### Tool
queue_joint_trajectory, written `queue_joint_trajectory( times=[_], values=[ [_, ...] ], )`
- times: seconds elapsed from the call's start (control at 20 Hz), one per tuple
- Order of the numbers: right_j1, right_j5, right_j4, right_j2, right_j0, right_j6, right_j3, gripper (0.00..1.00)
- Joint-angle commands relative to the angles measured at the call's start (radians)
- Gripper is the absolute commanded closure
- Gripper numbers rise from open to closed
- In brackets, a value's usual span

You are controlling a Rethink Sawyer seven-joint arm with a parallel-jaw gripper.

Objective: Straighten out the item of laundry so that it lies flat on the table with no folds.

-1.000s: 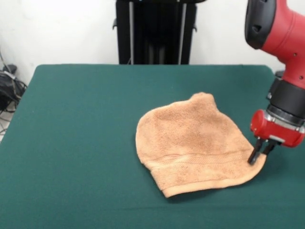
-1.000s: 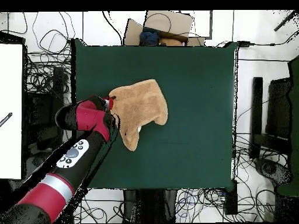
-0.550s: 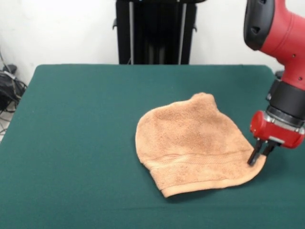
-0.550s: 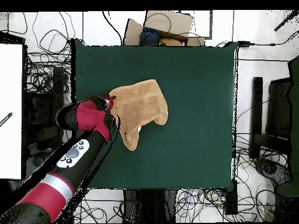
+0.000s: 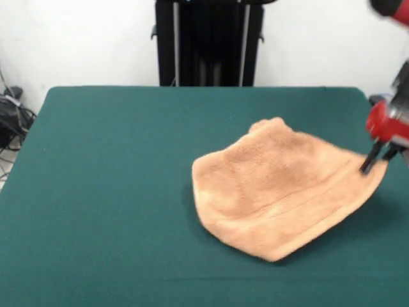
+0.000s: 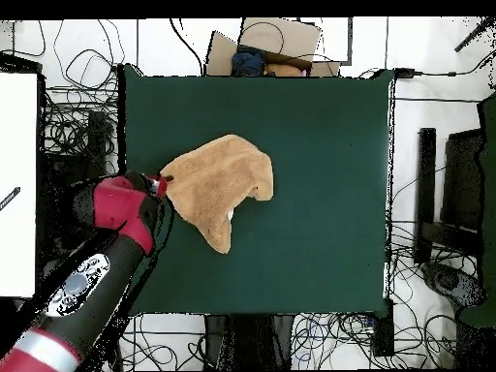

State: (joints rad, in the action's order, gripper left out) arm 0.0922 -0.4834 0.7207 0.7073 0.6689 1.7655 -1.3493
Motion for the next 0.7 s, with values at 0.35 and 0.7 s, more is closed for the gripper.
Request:
queue_joint_trajectory(
  times=[0.35, 0.7],
  values=[
    [0.077, -0.4, -0.026, 0.108, 0.123, 0.532, 0.012, 1.0],
    [0.055, -0.379, -0.025, 0.089, 0.131, 0.579, 0.033, 1.0]
  ],
)
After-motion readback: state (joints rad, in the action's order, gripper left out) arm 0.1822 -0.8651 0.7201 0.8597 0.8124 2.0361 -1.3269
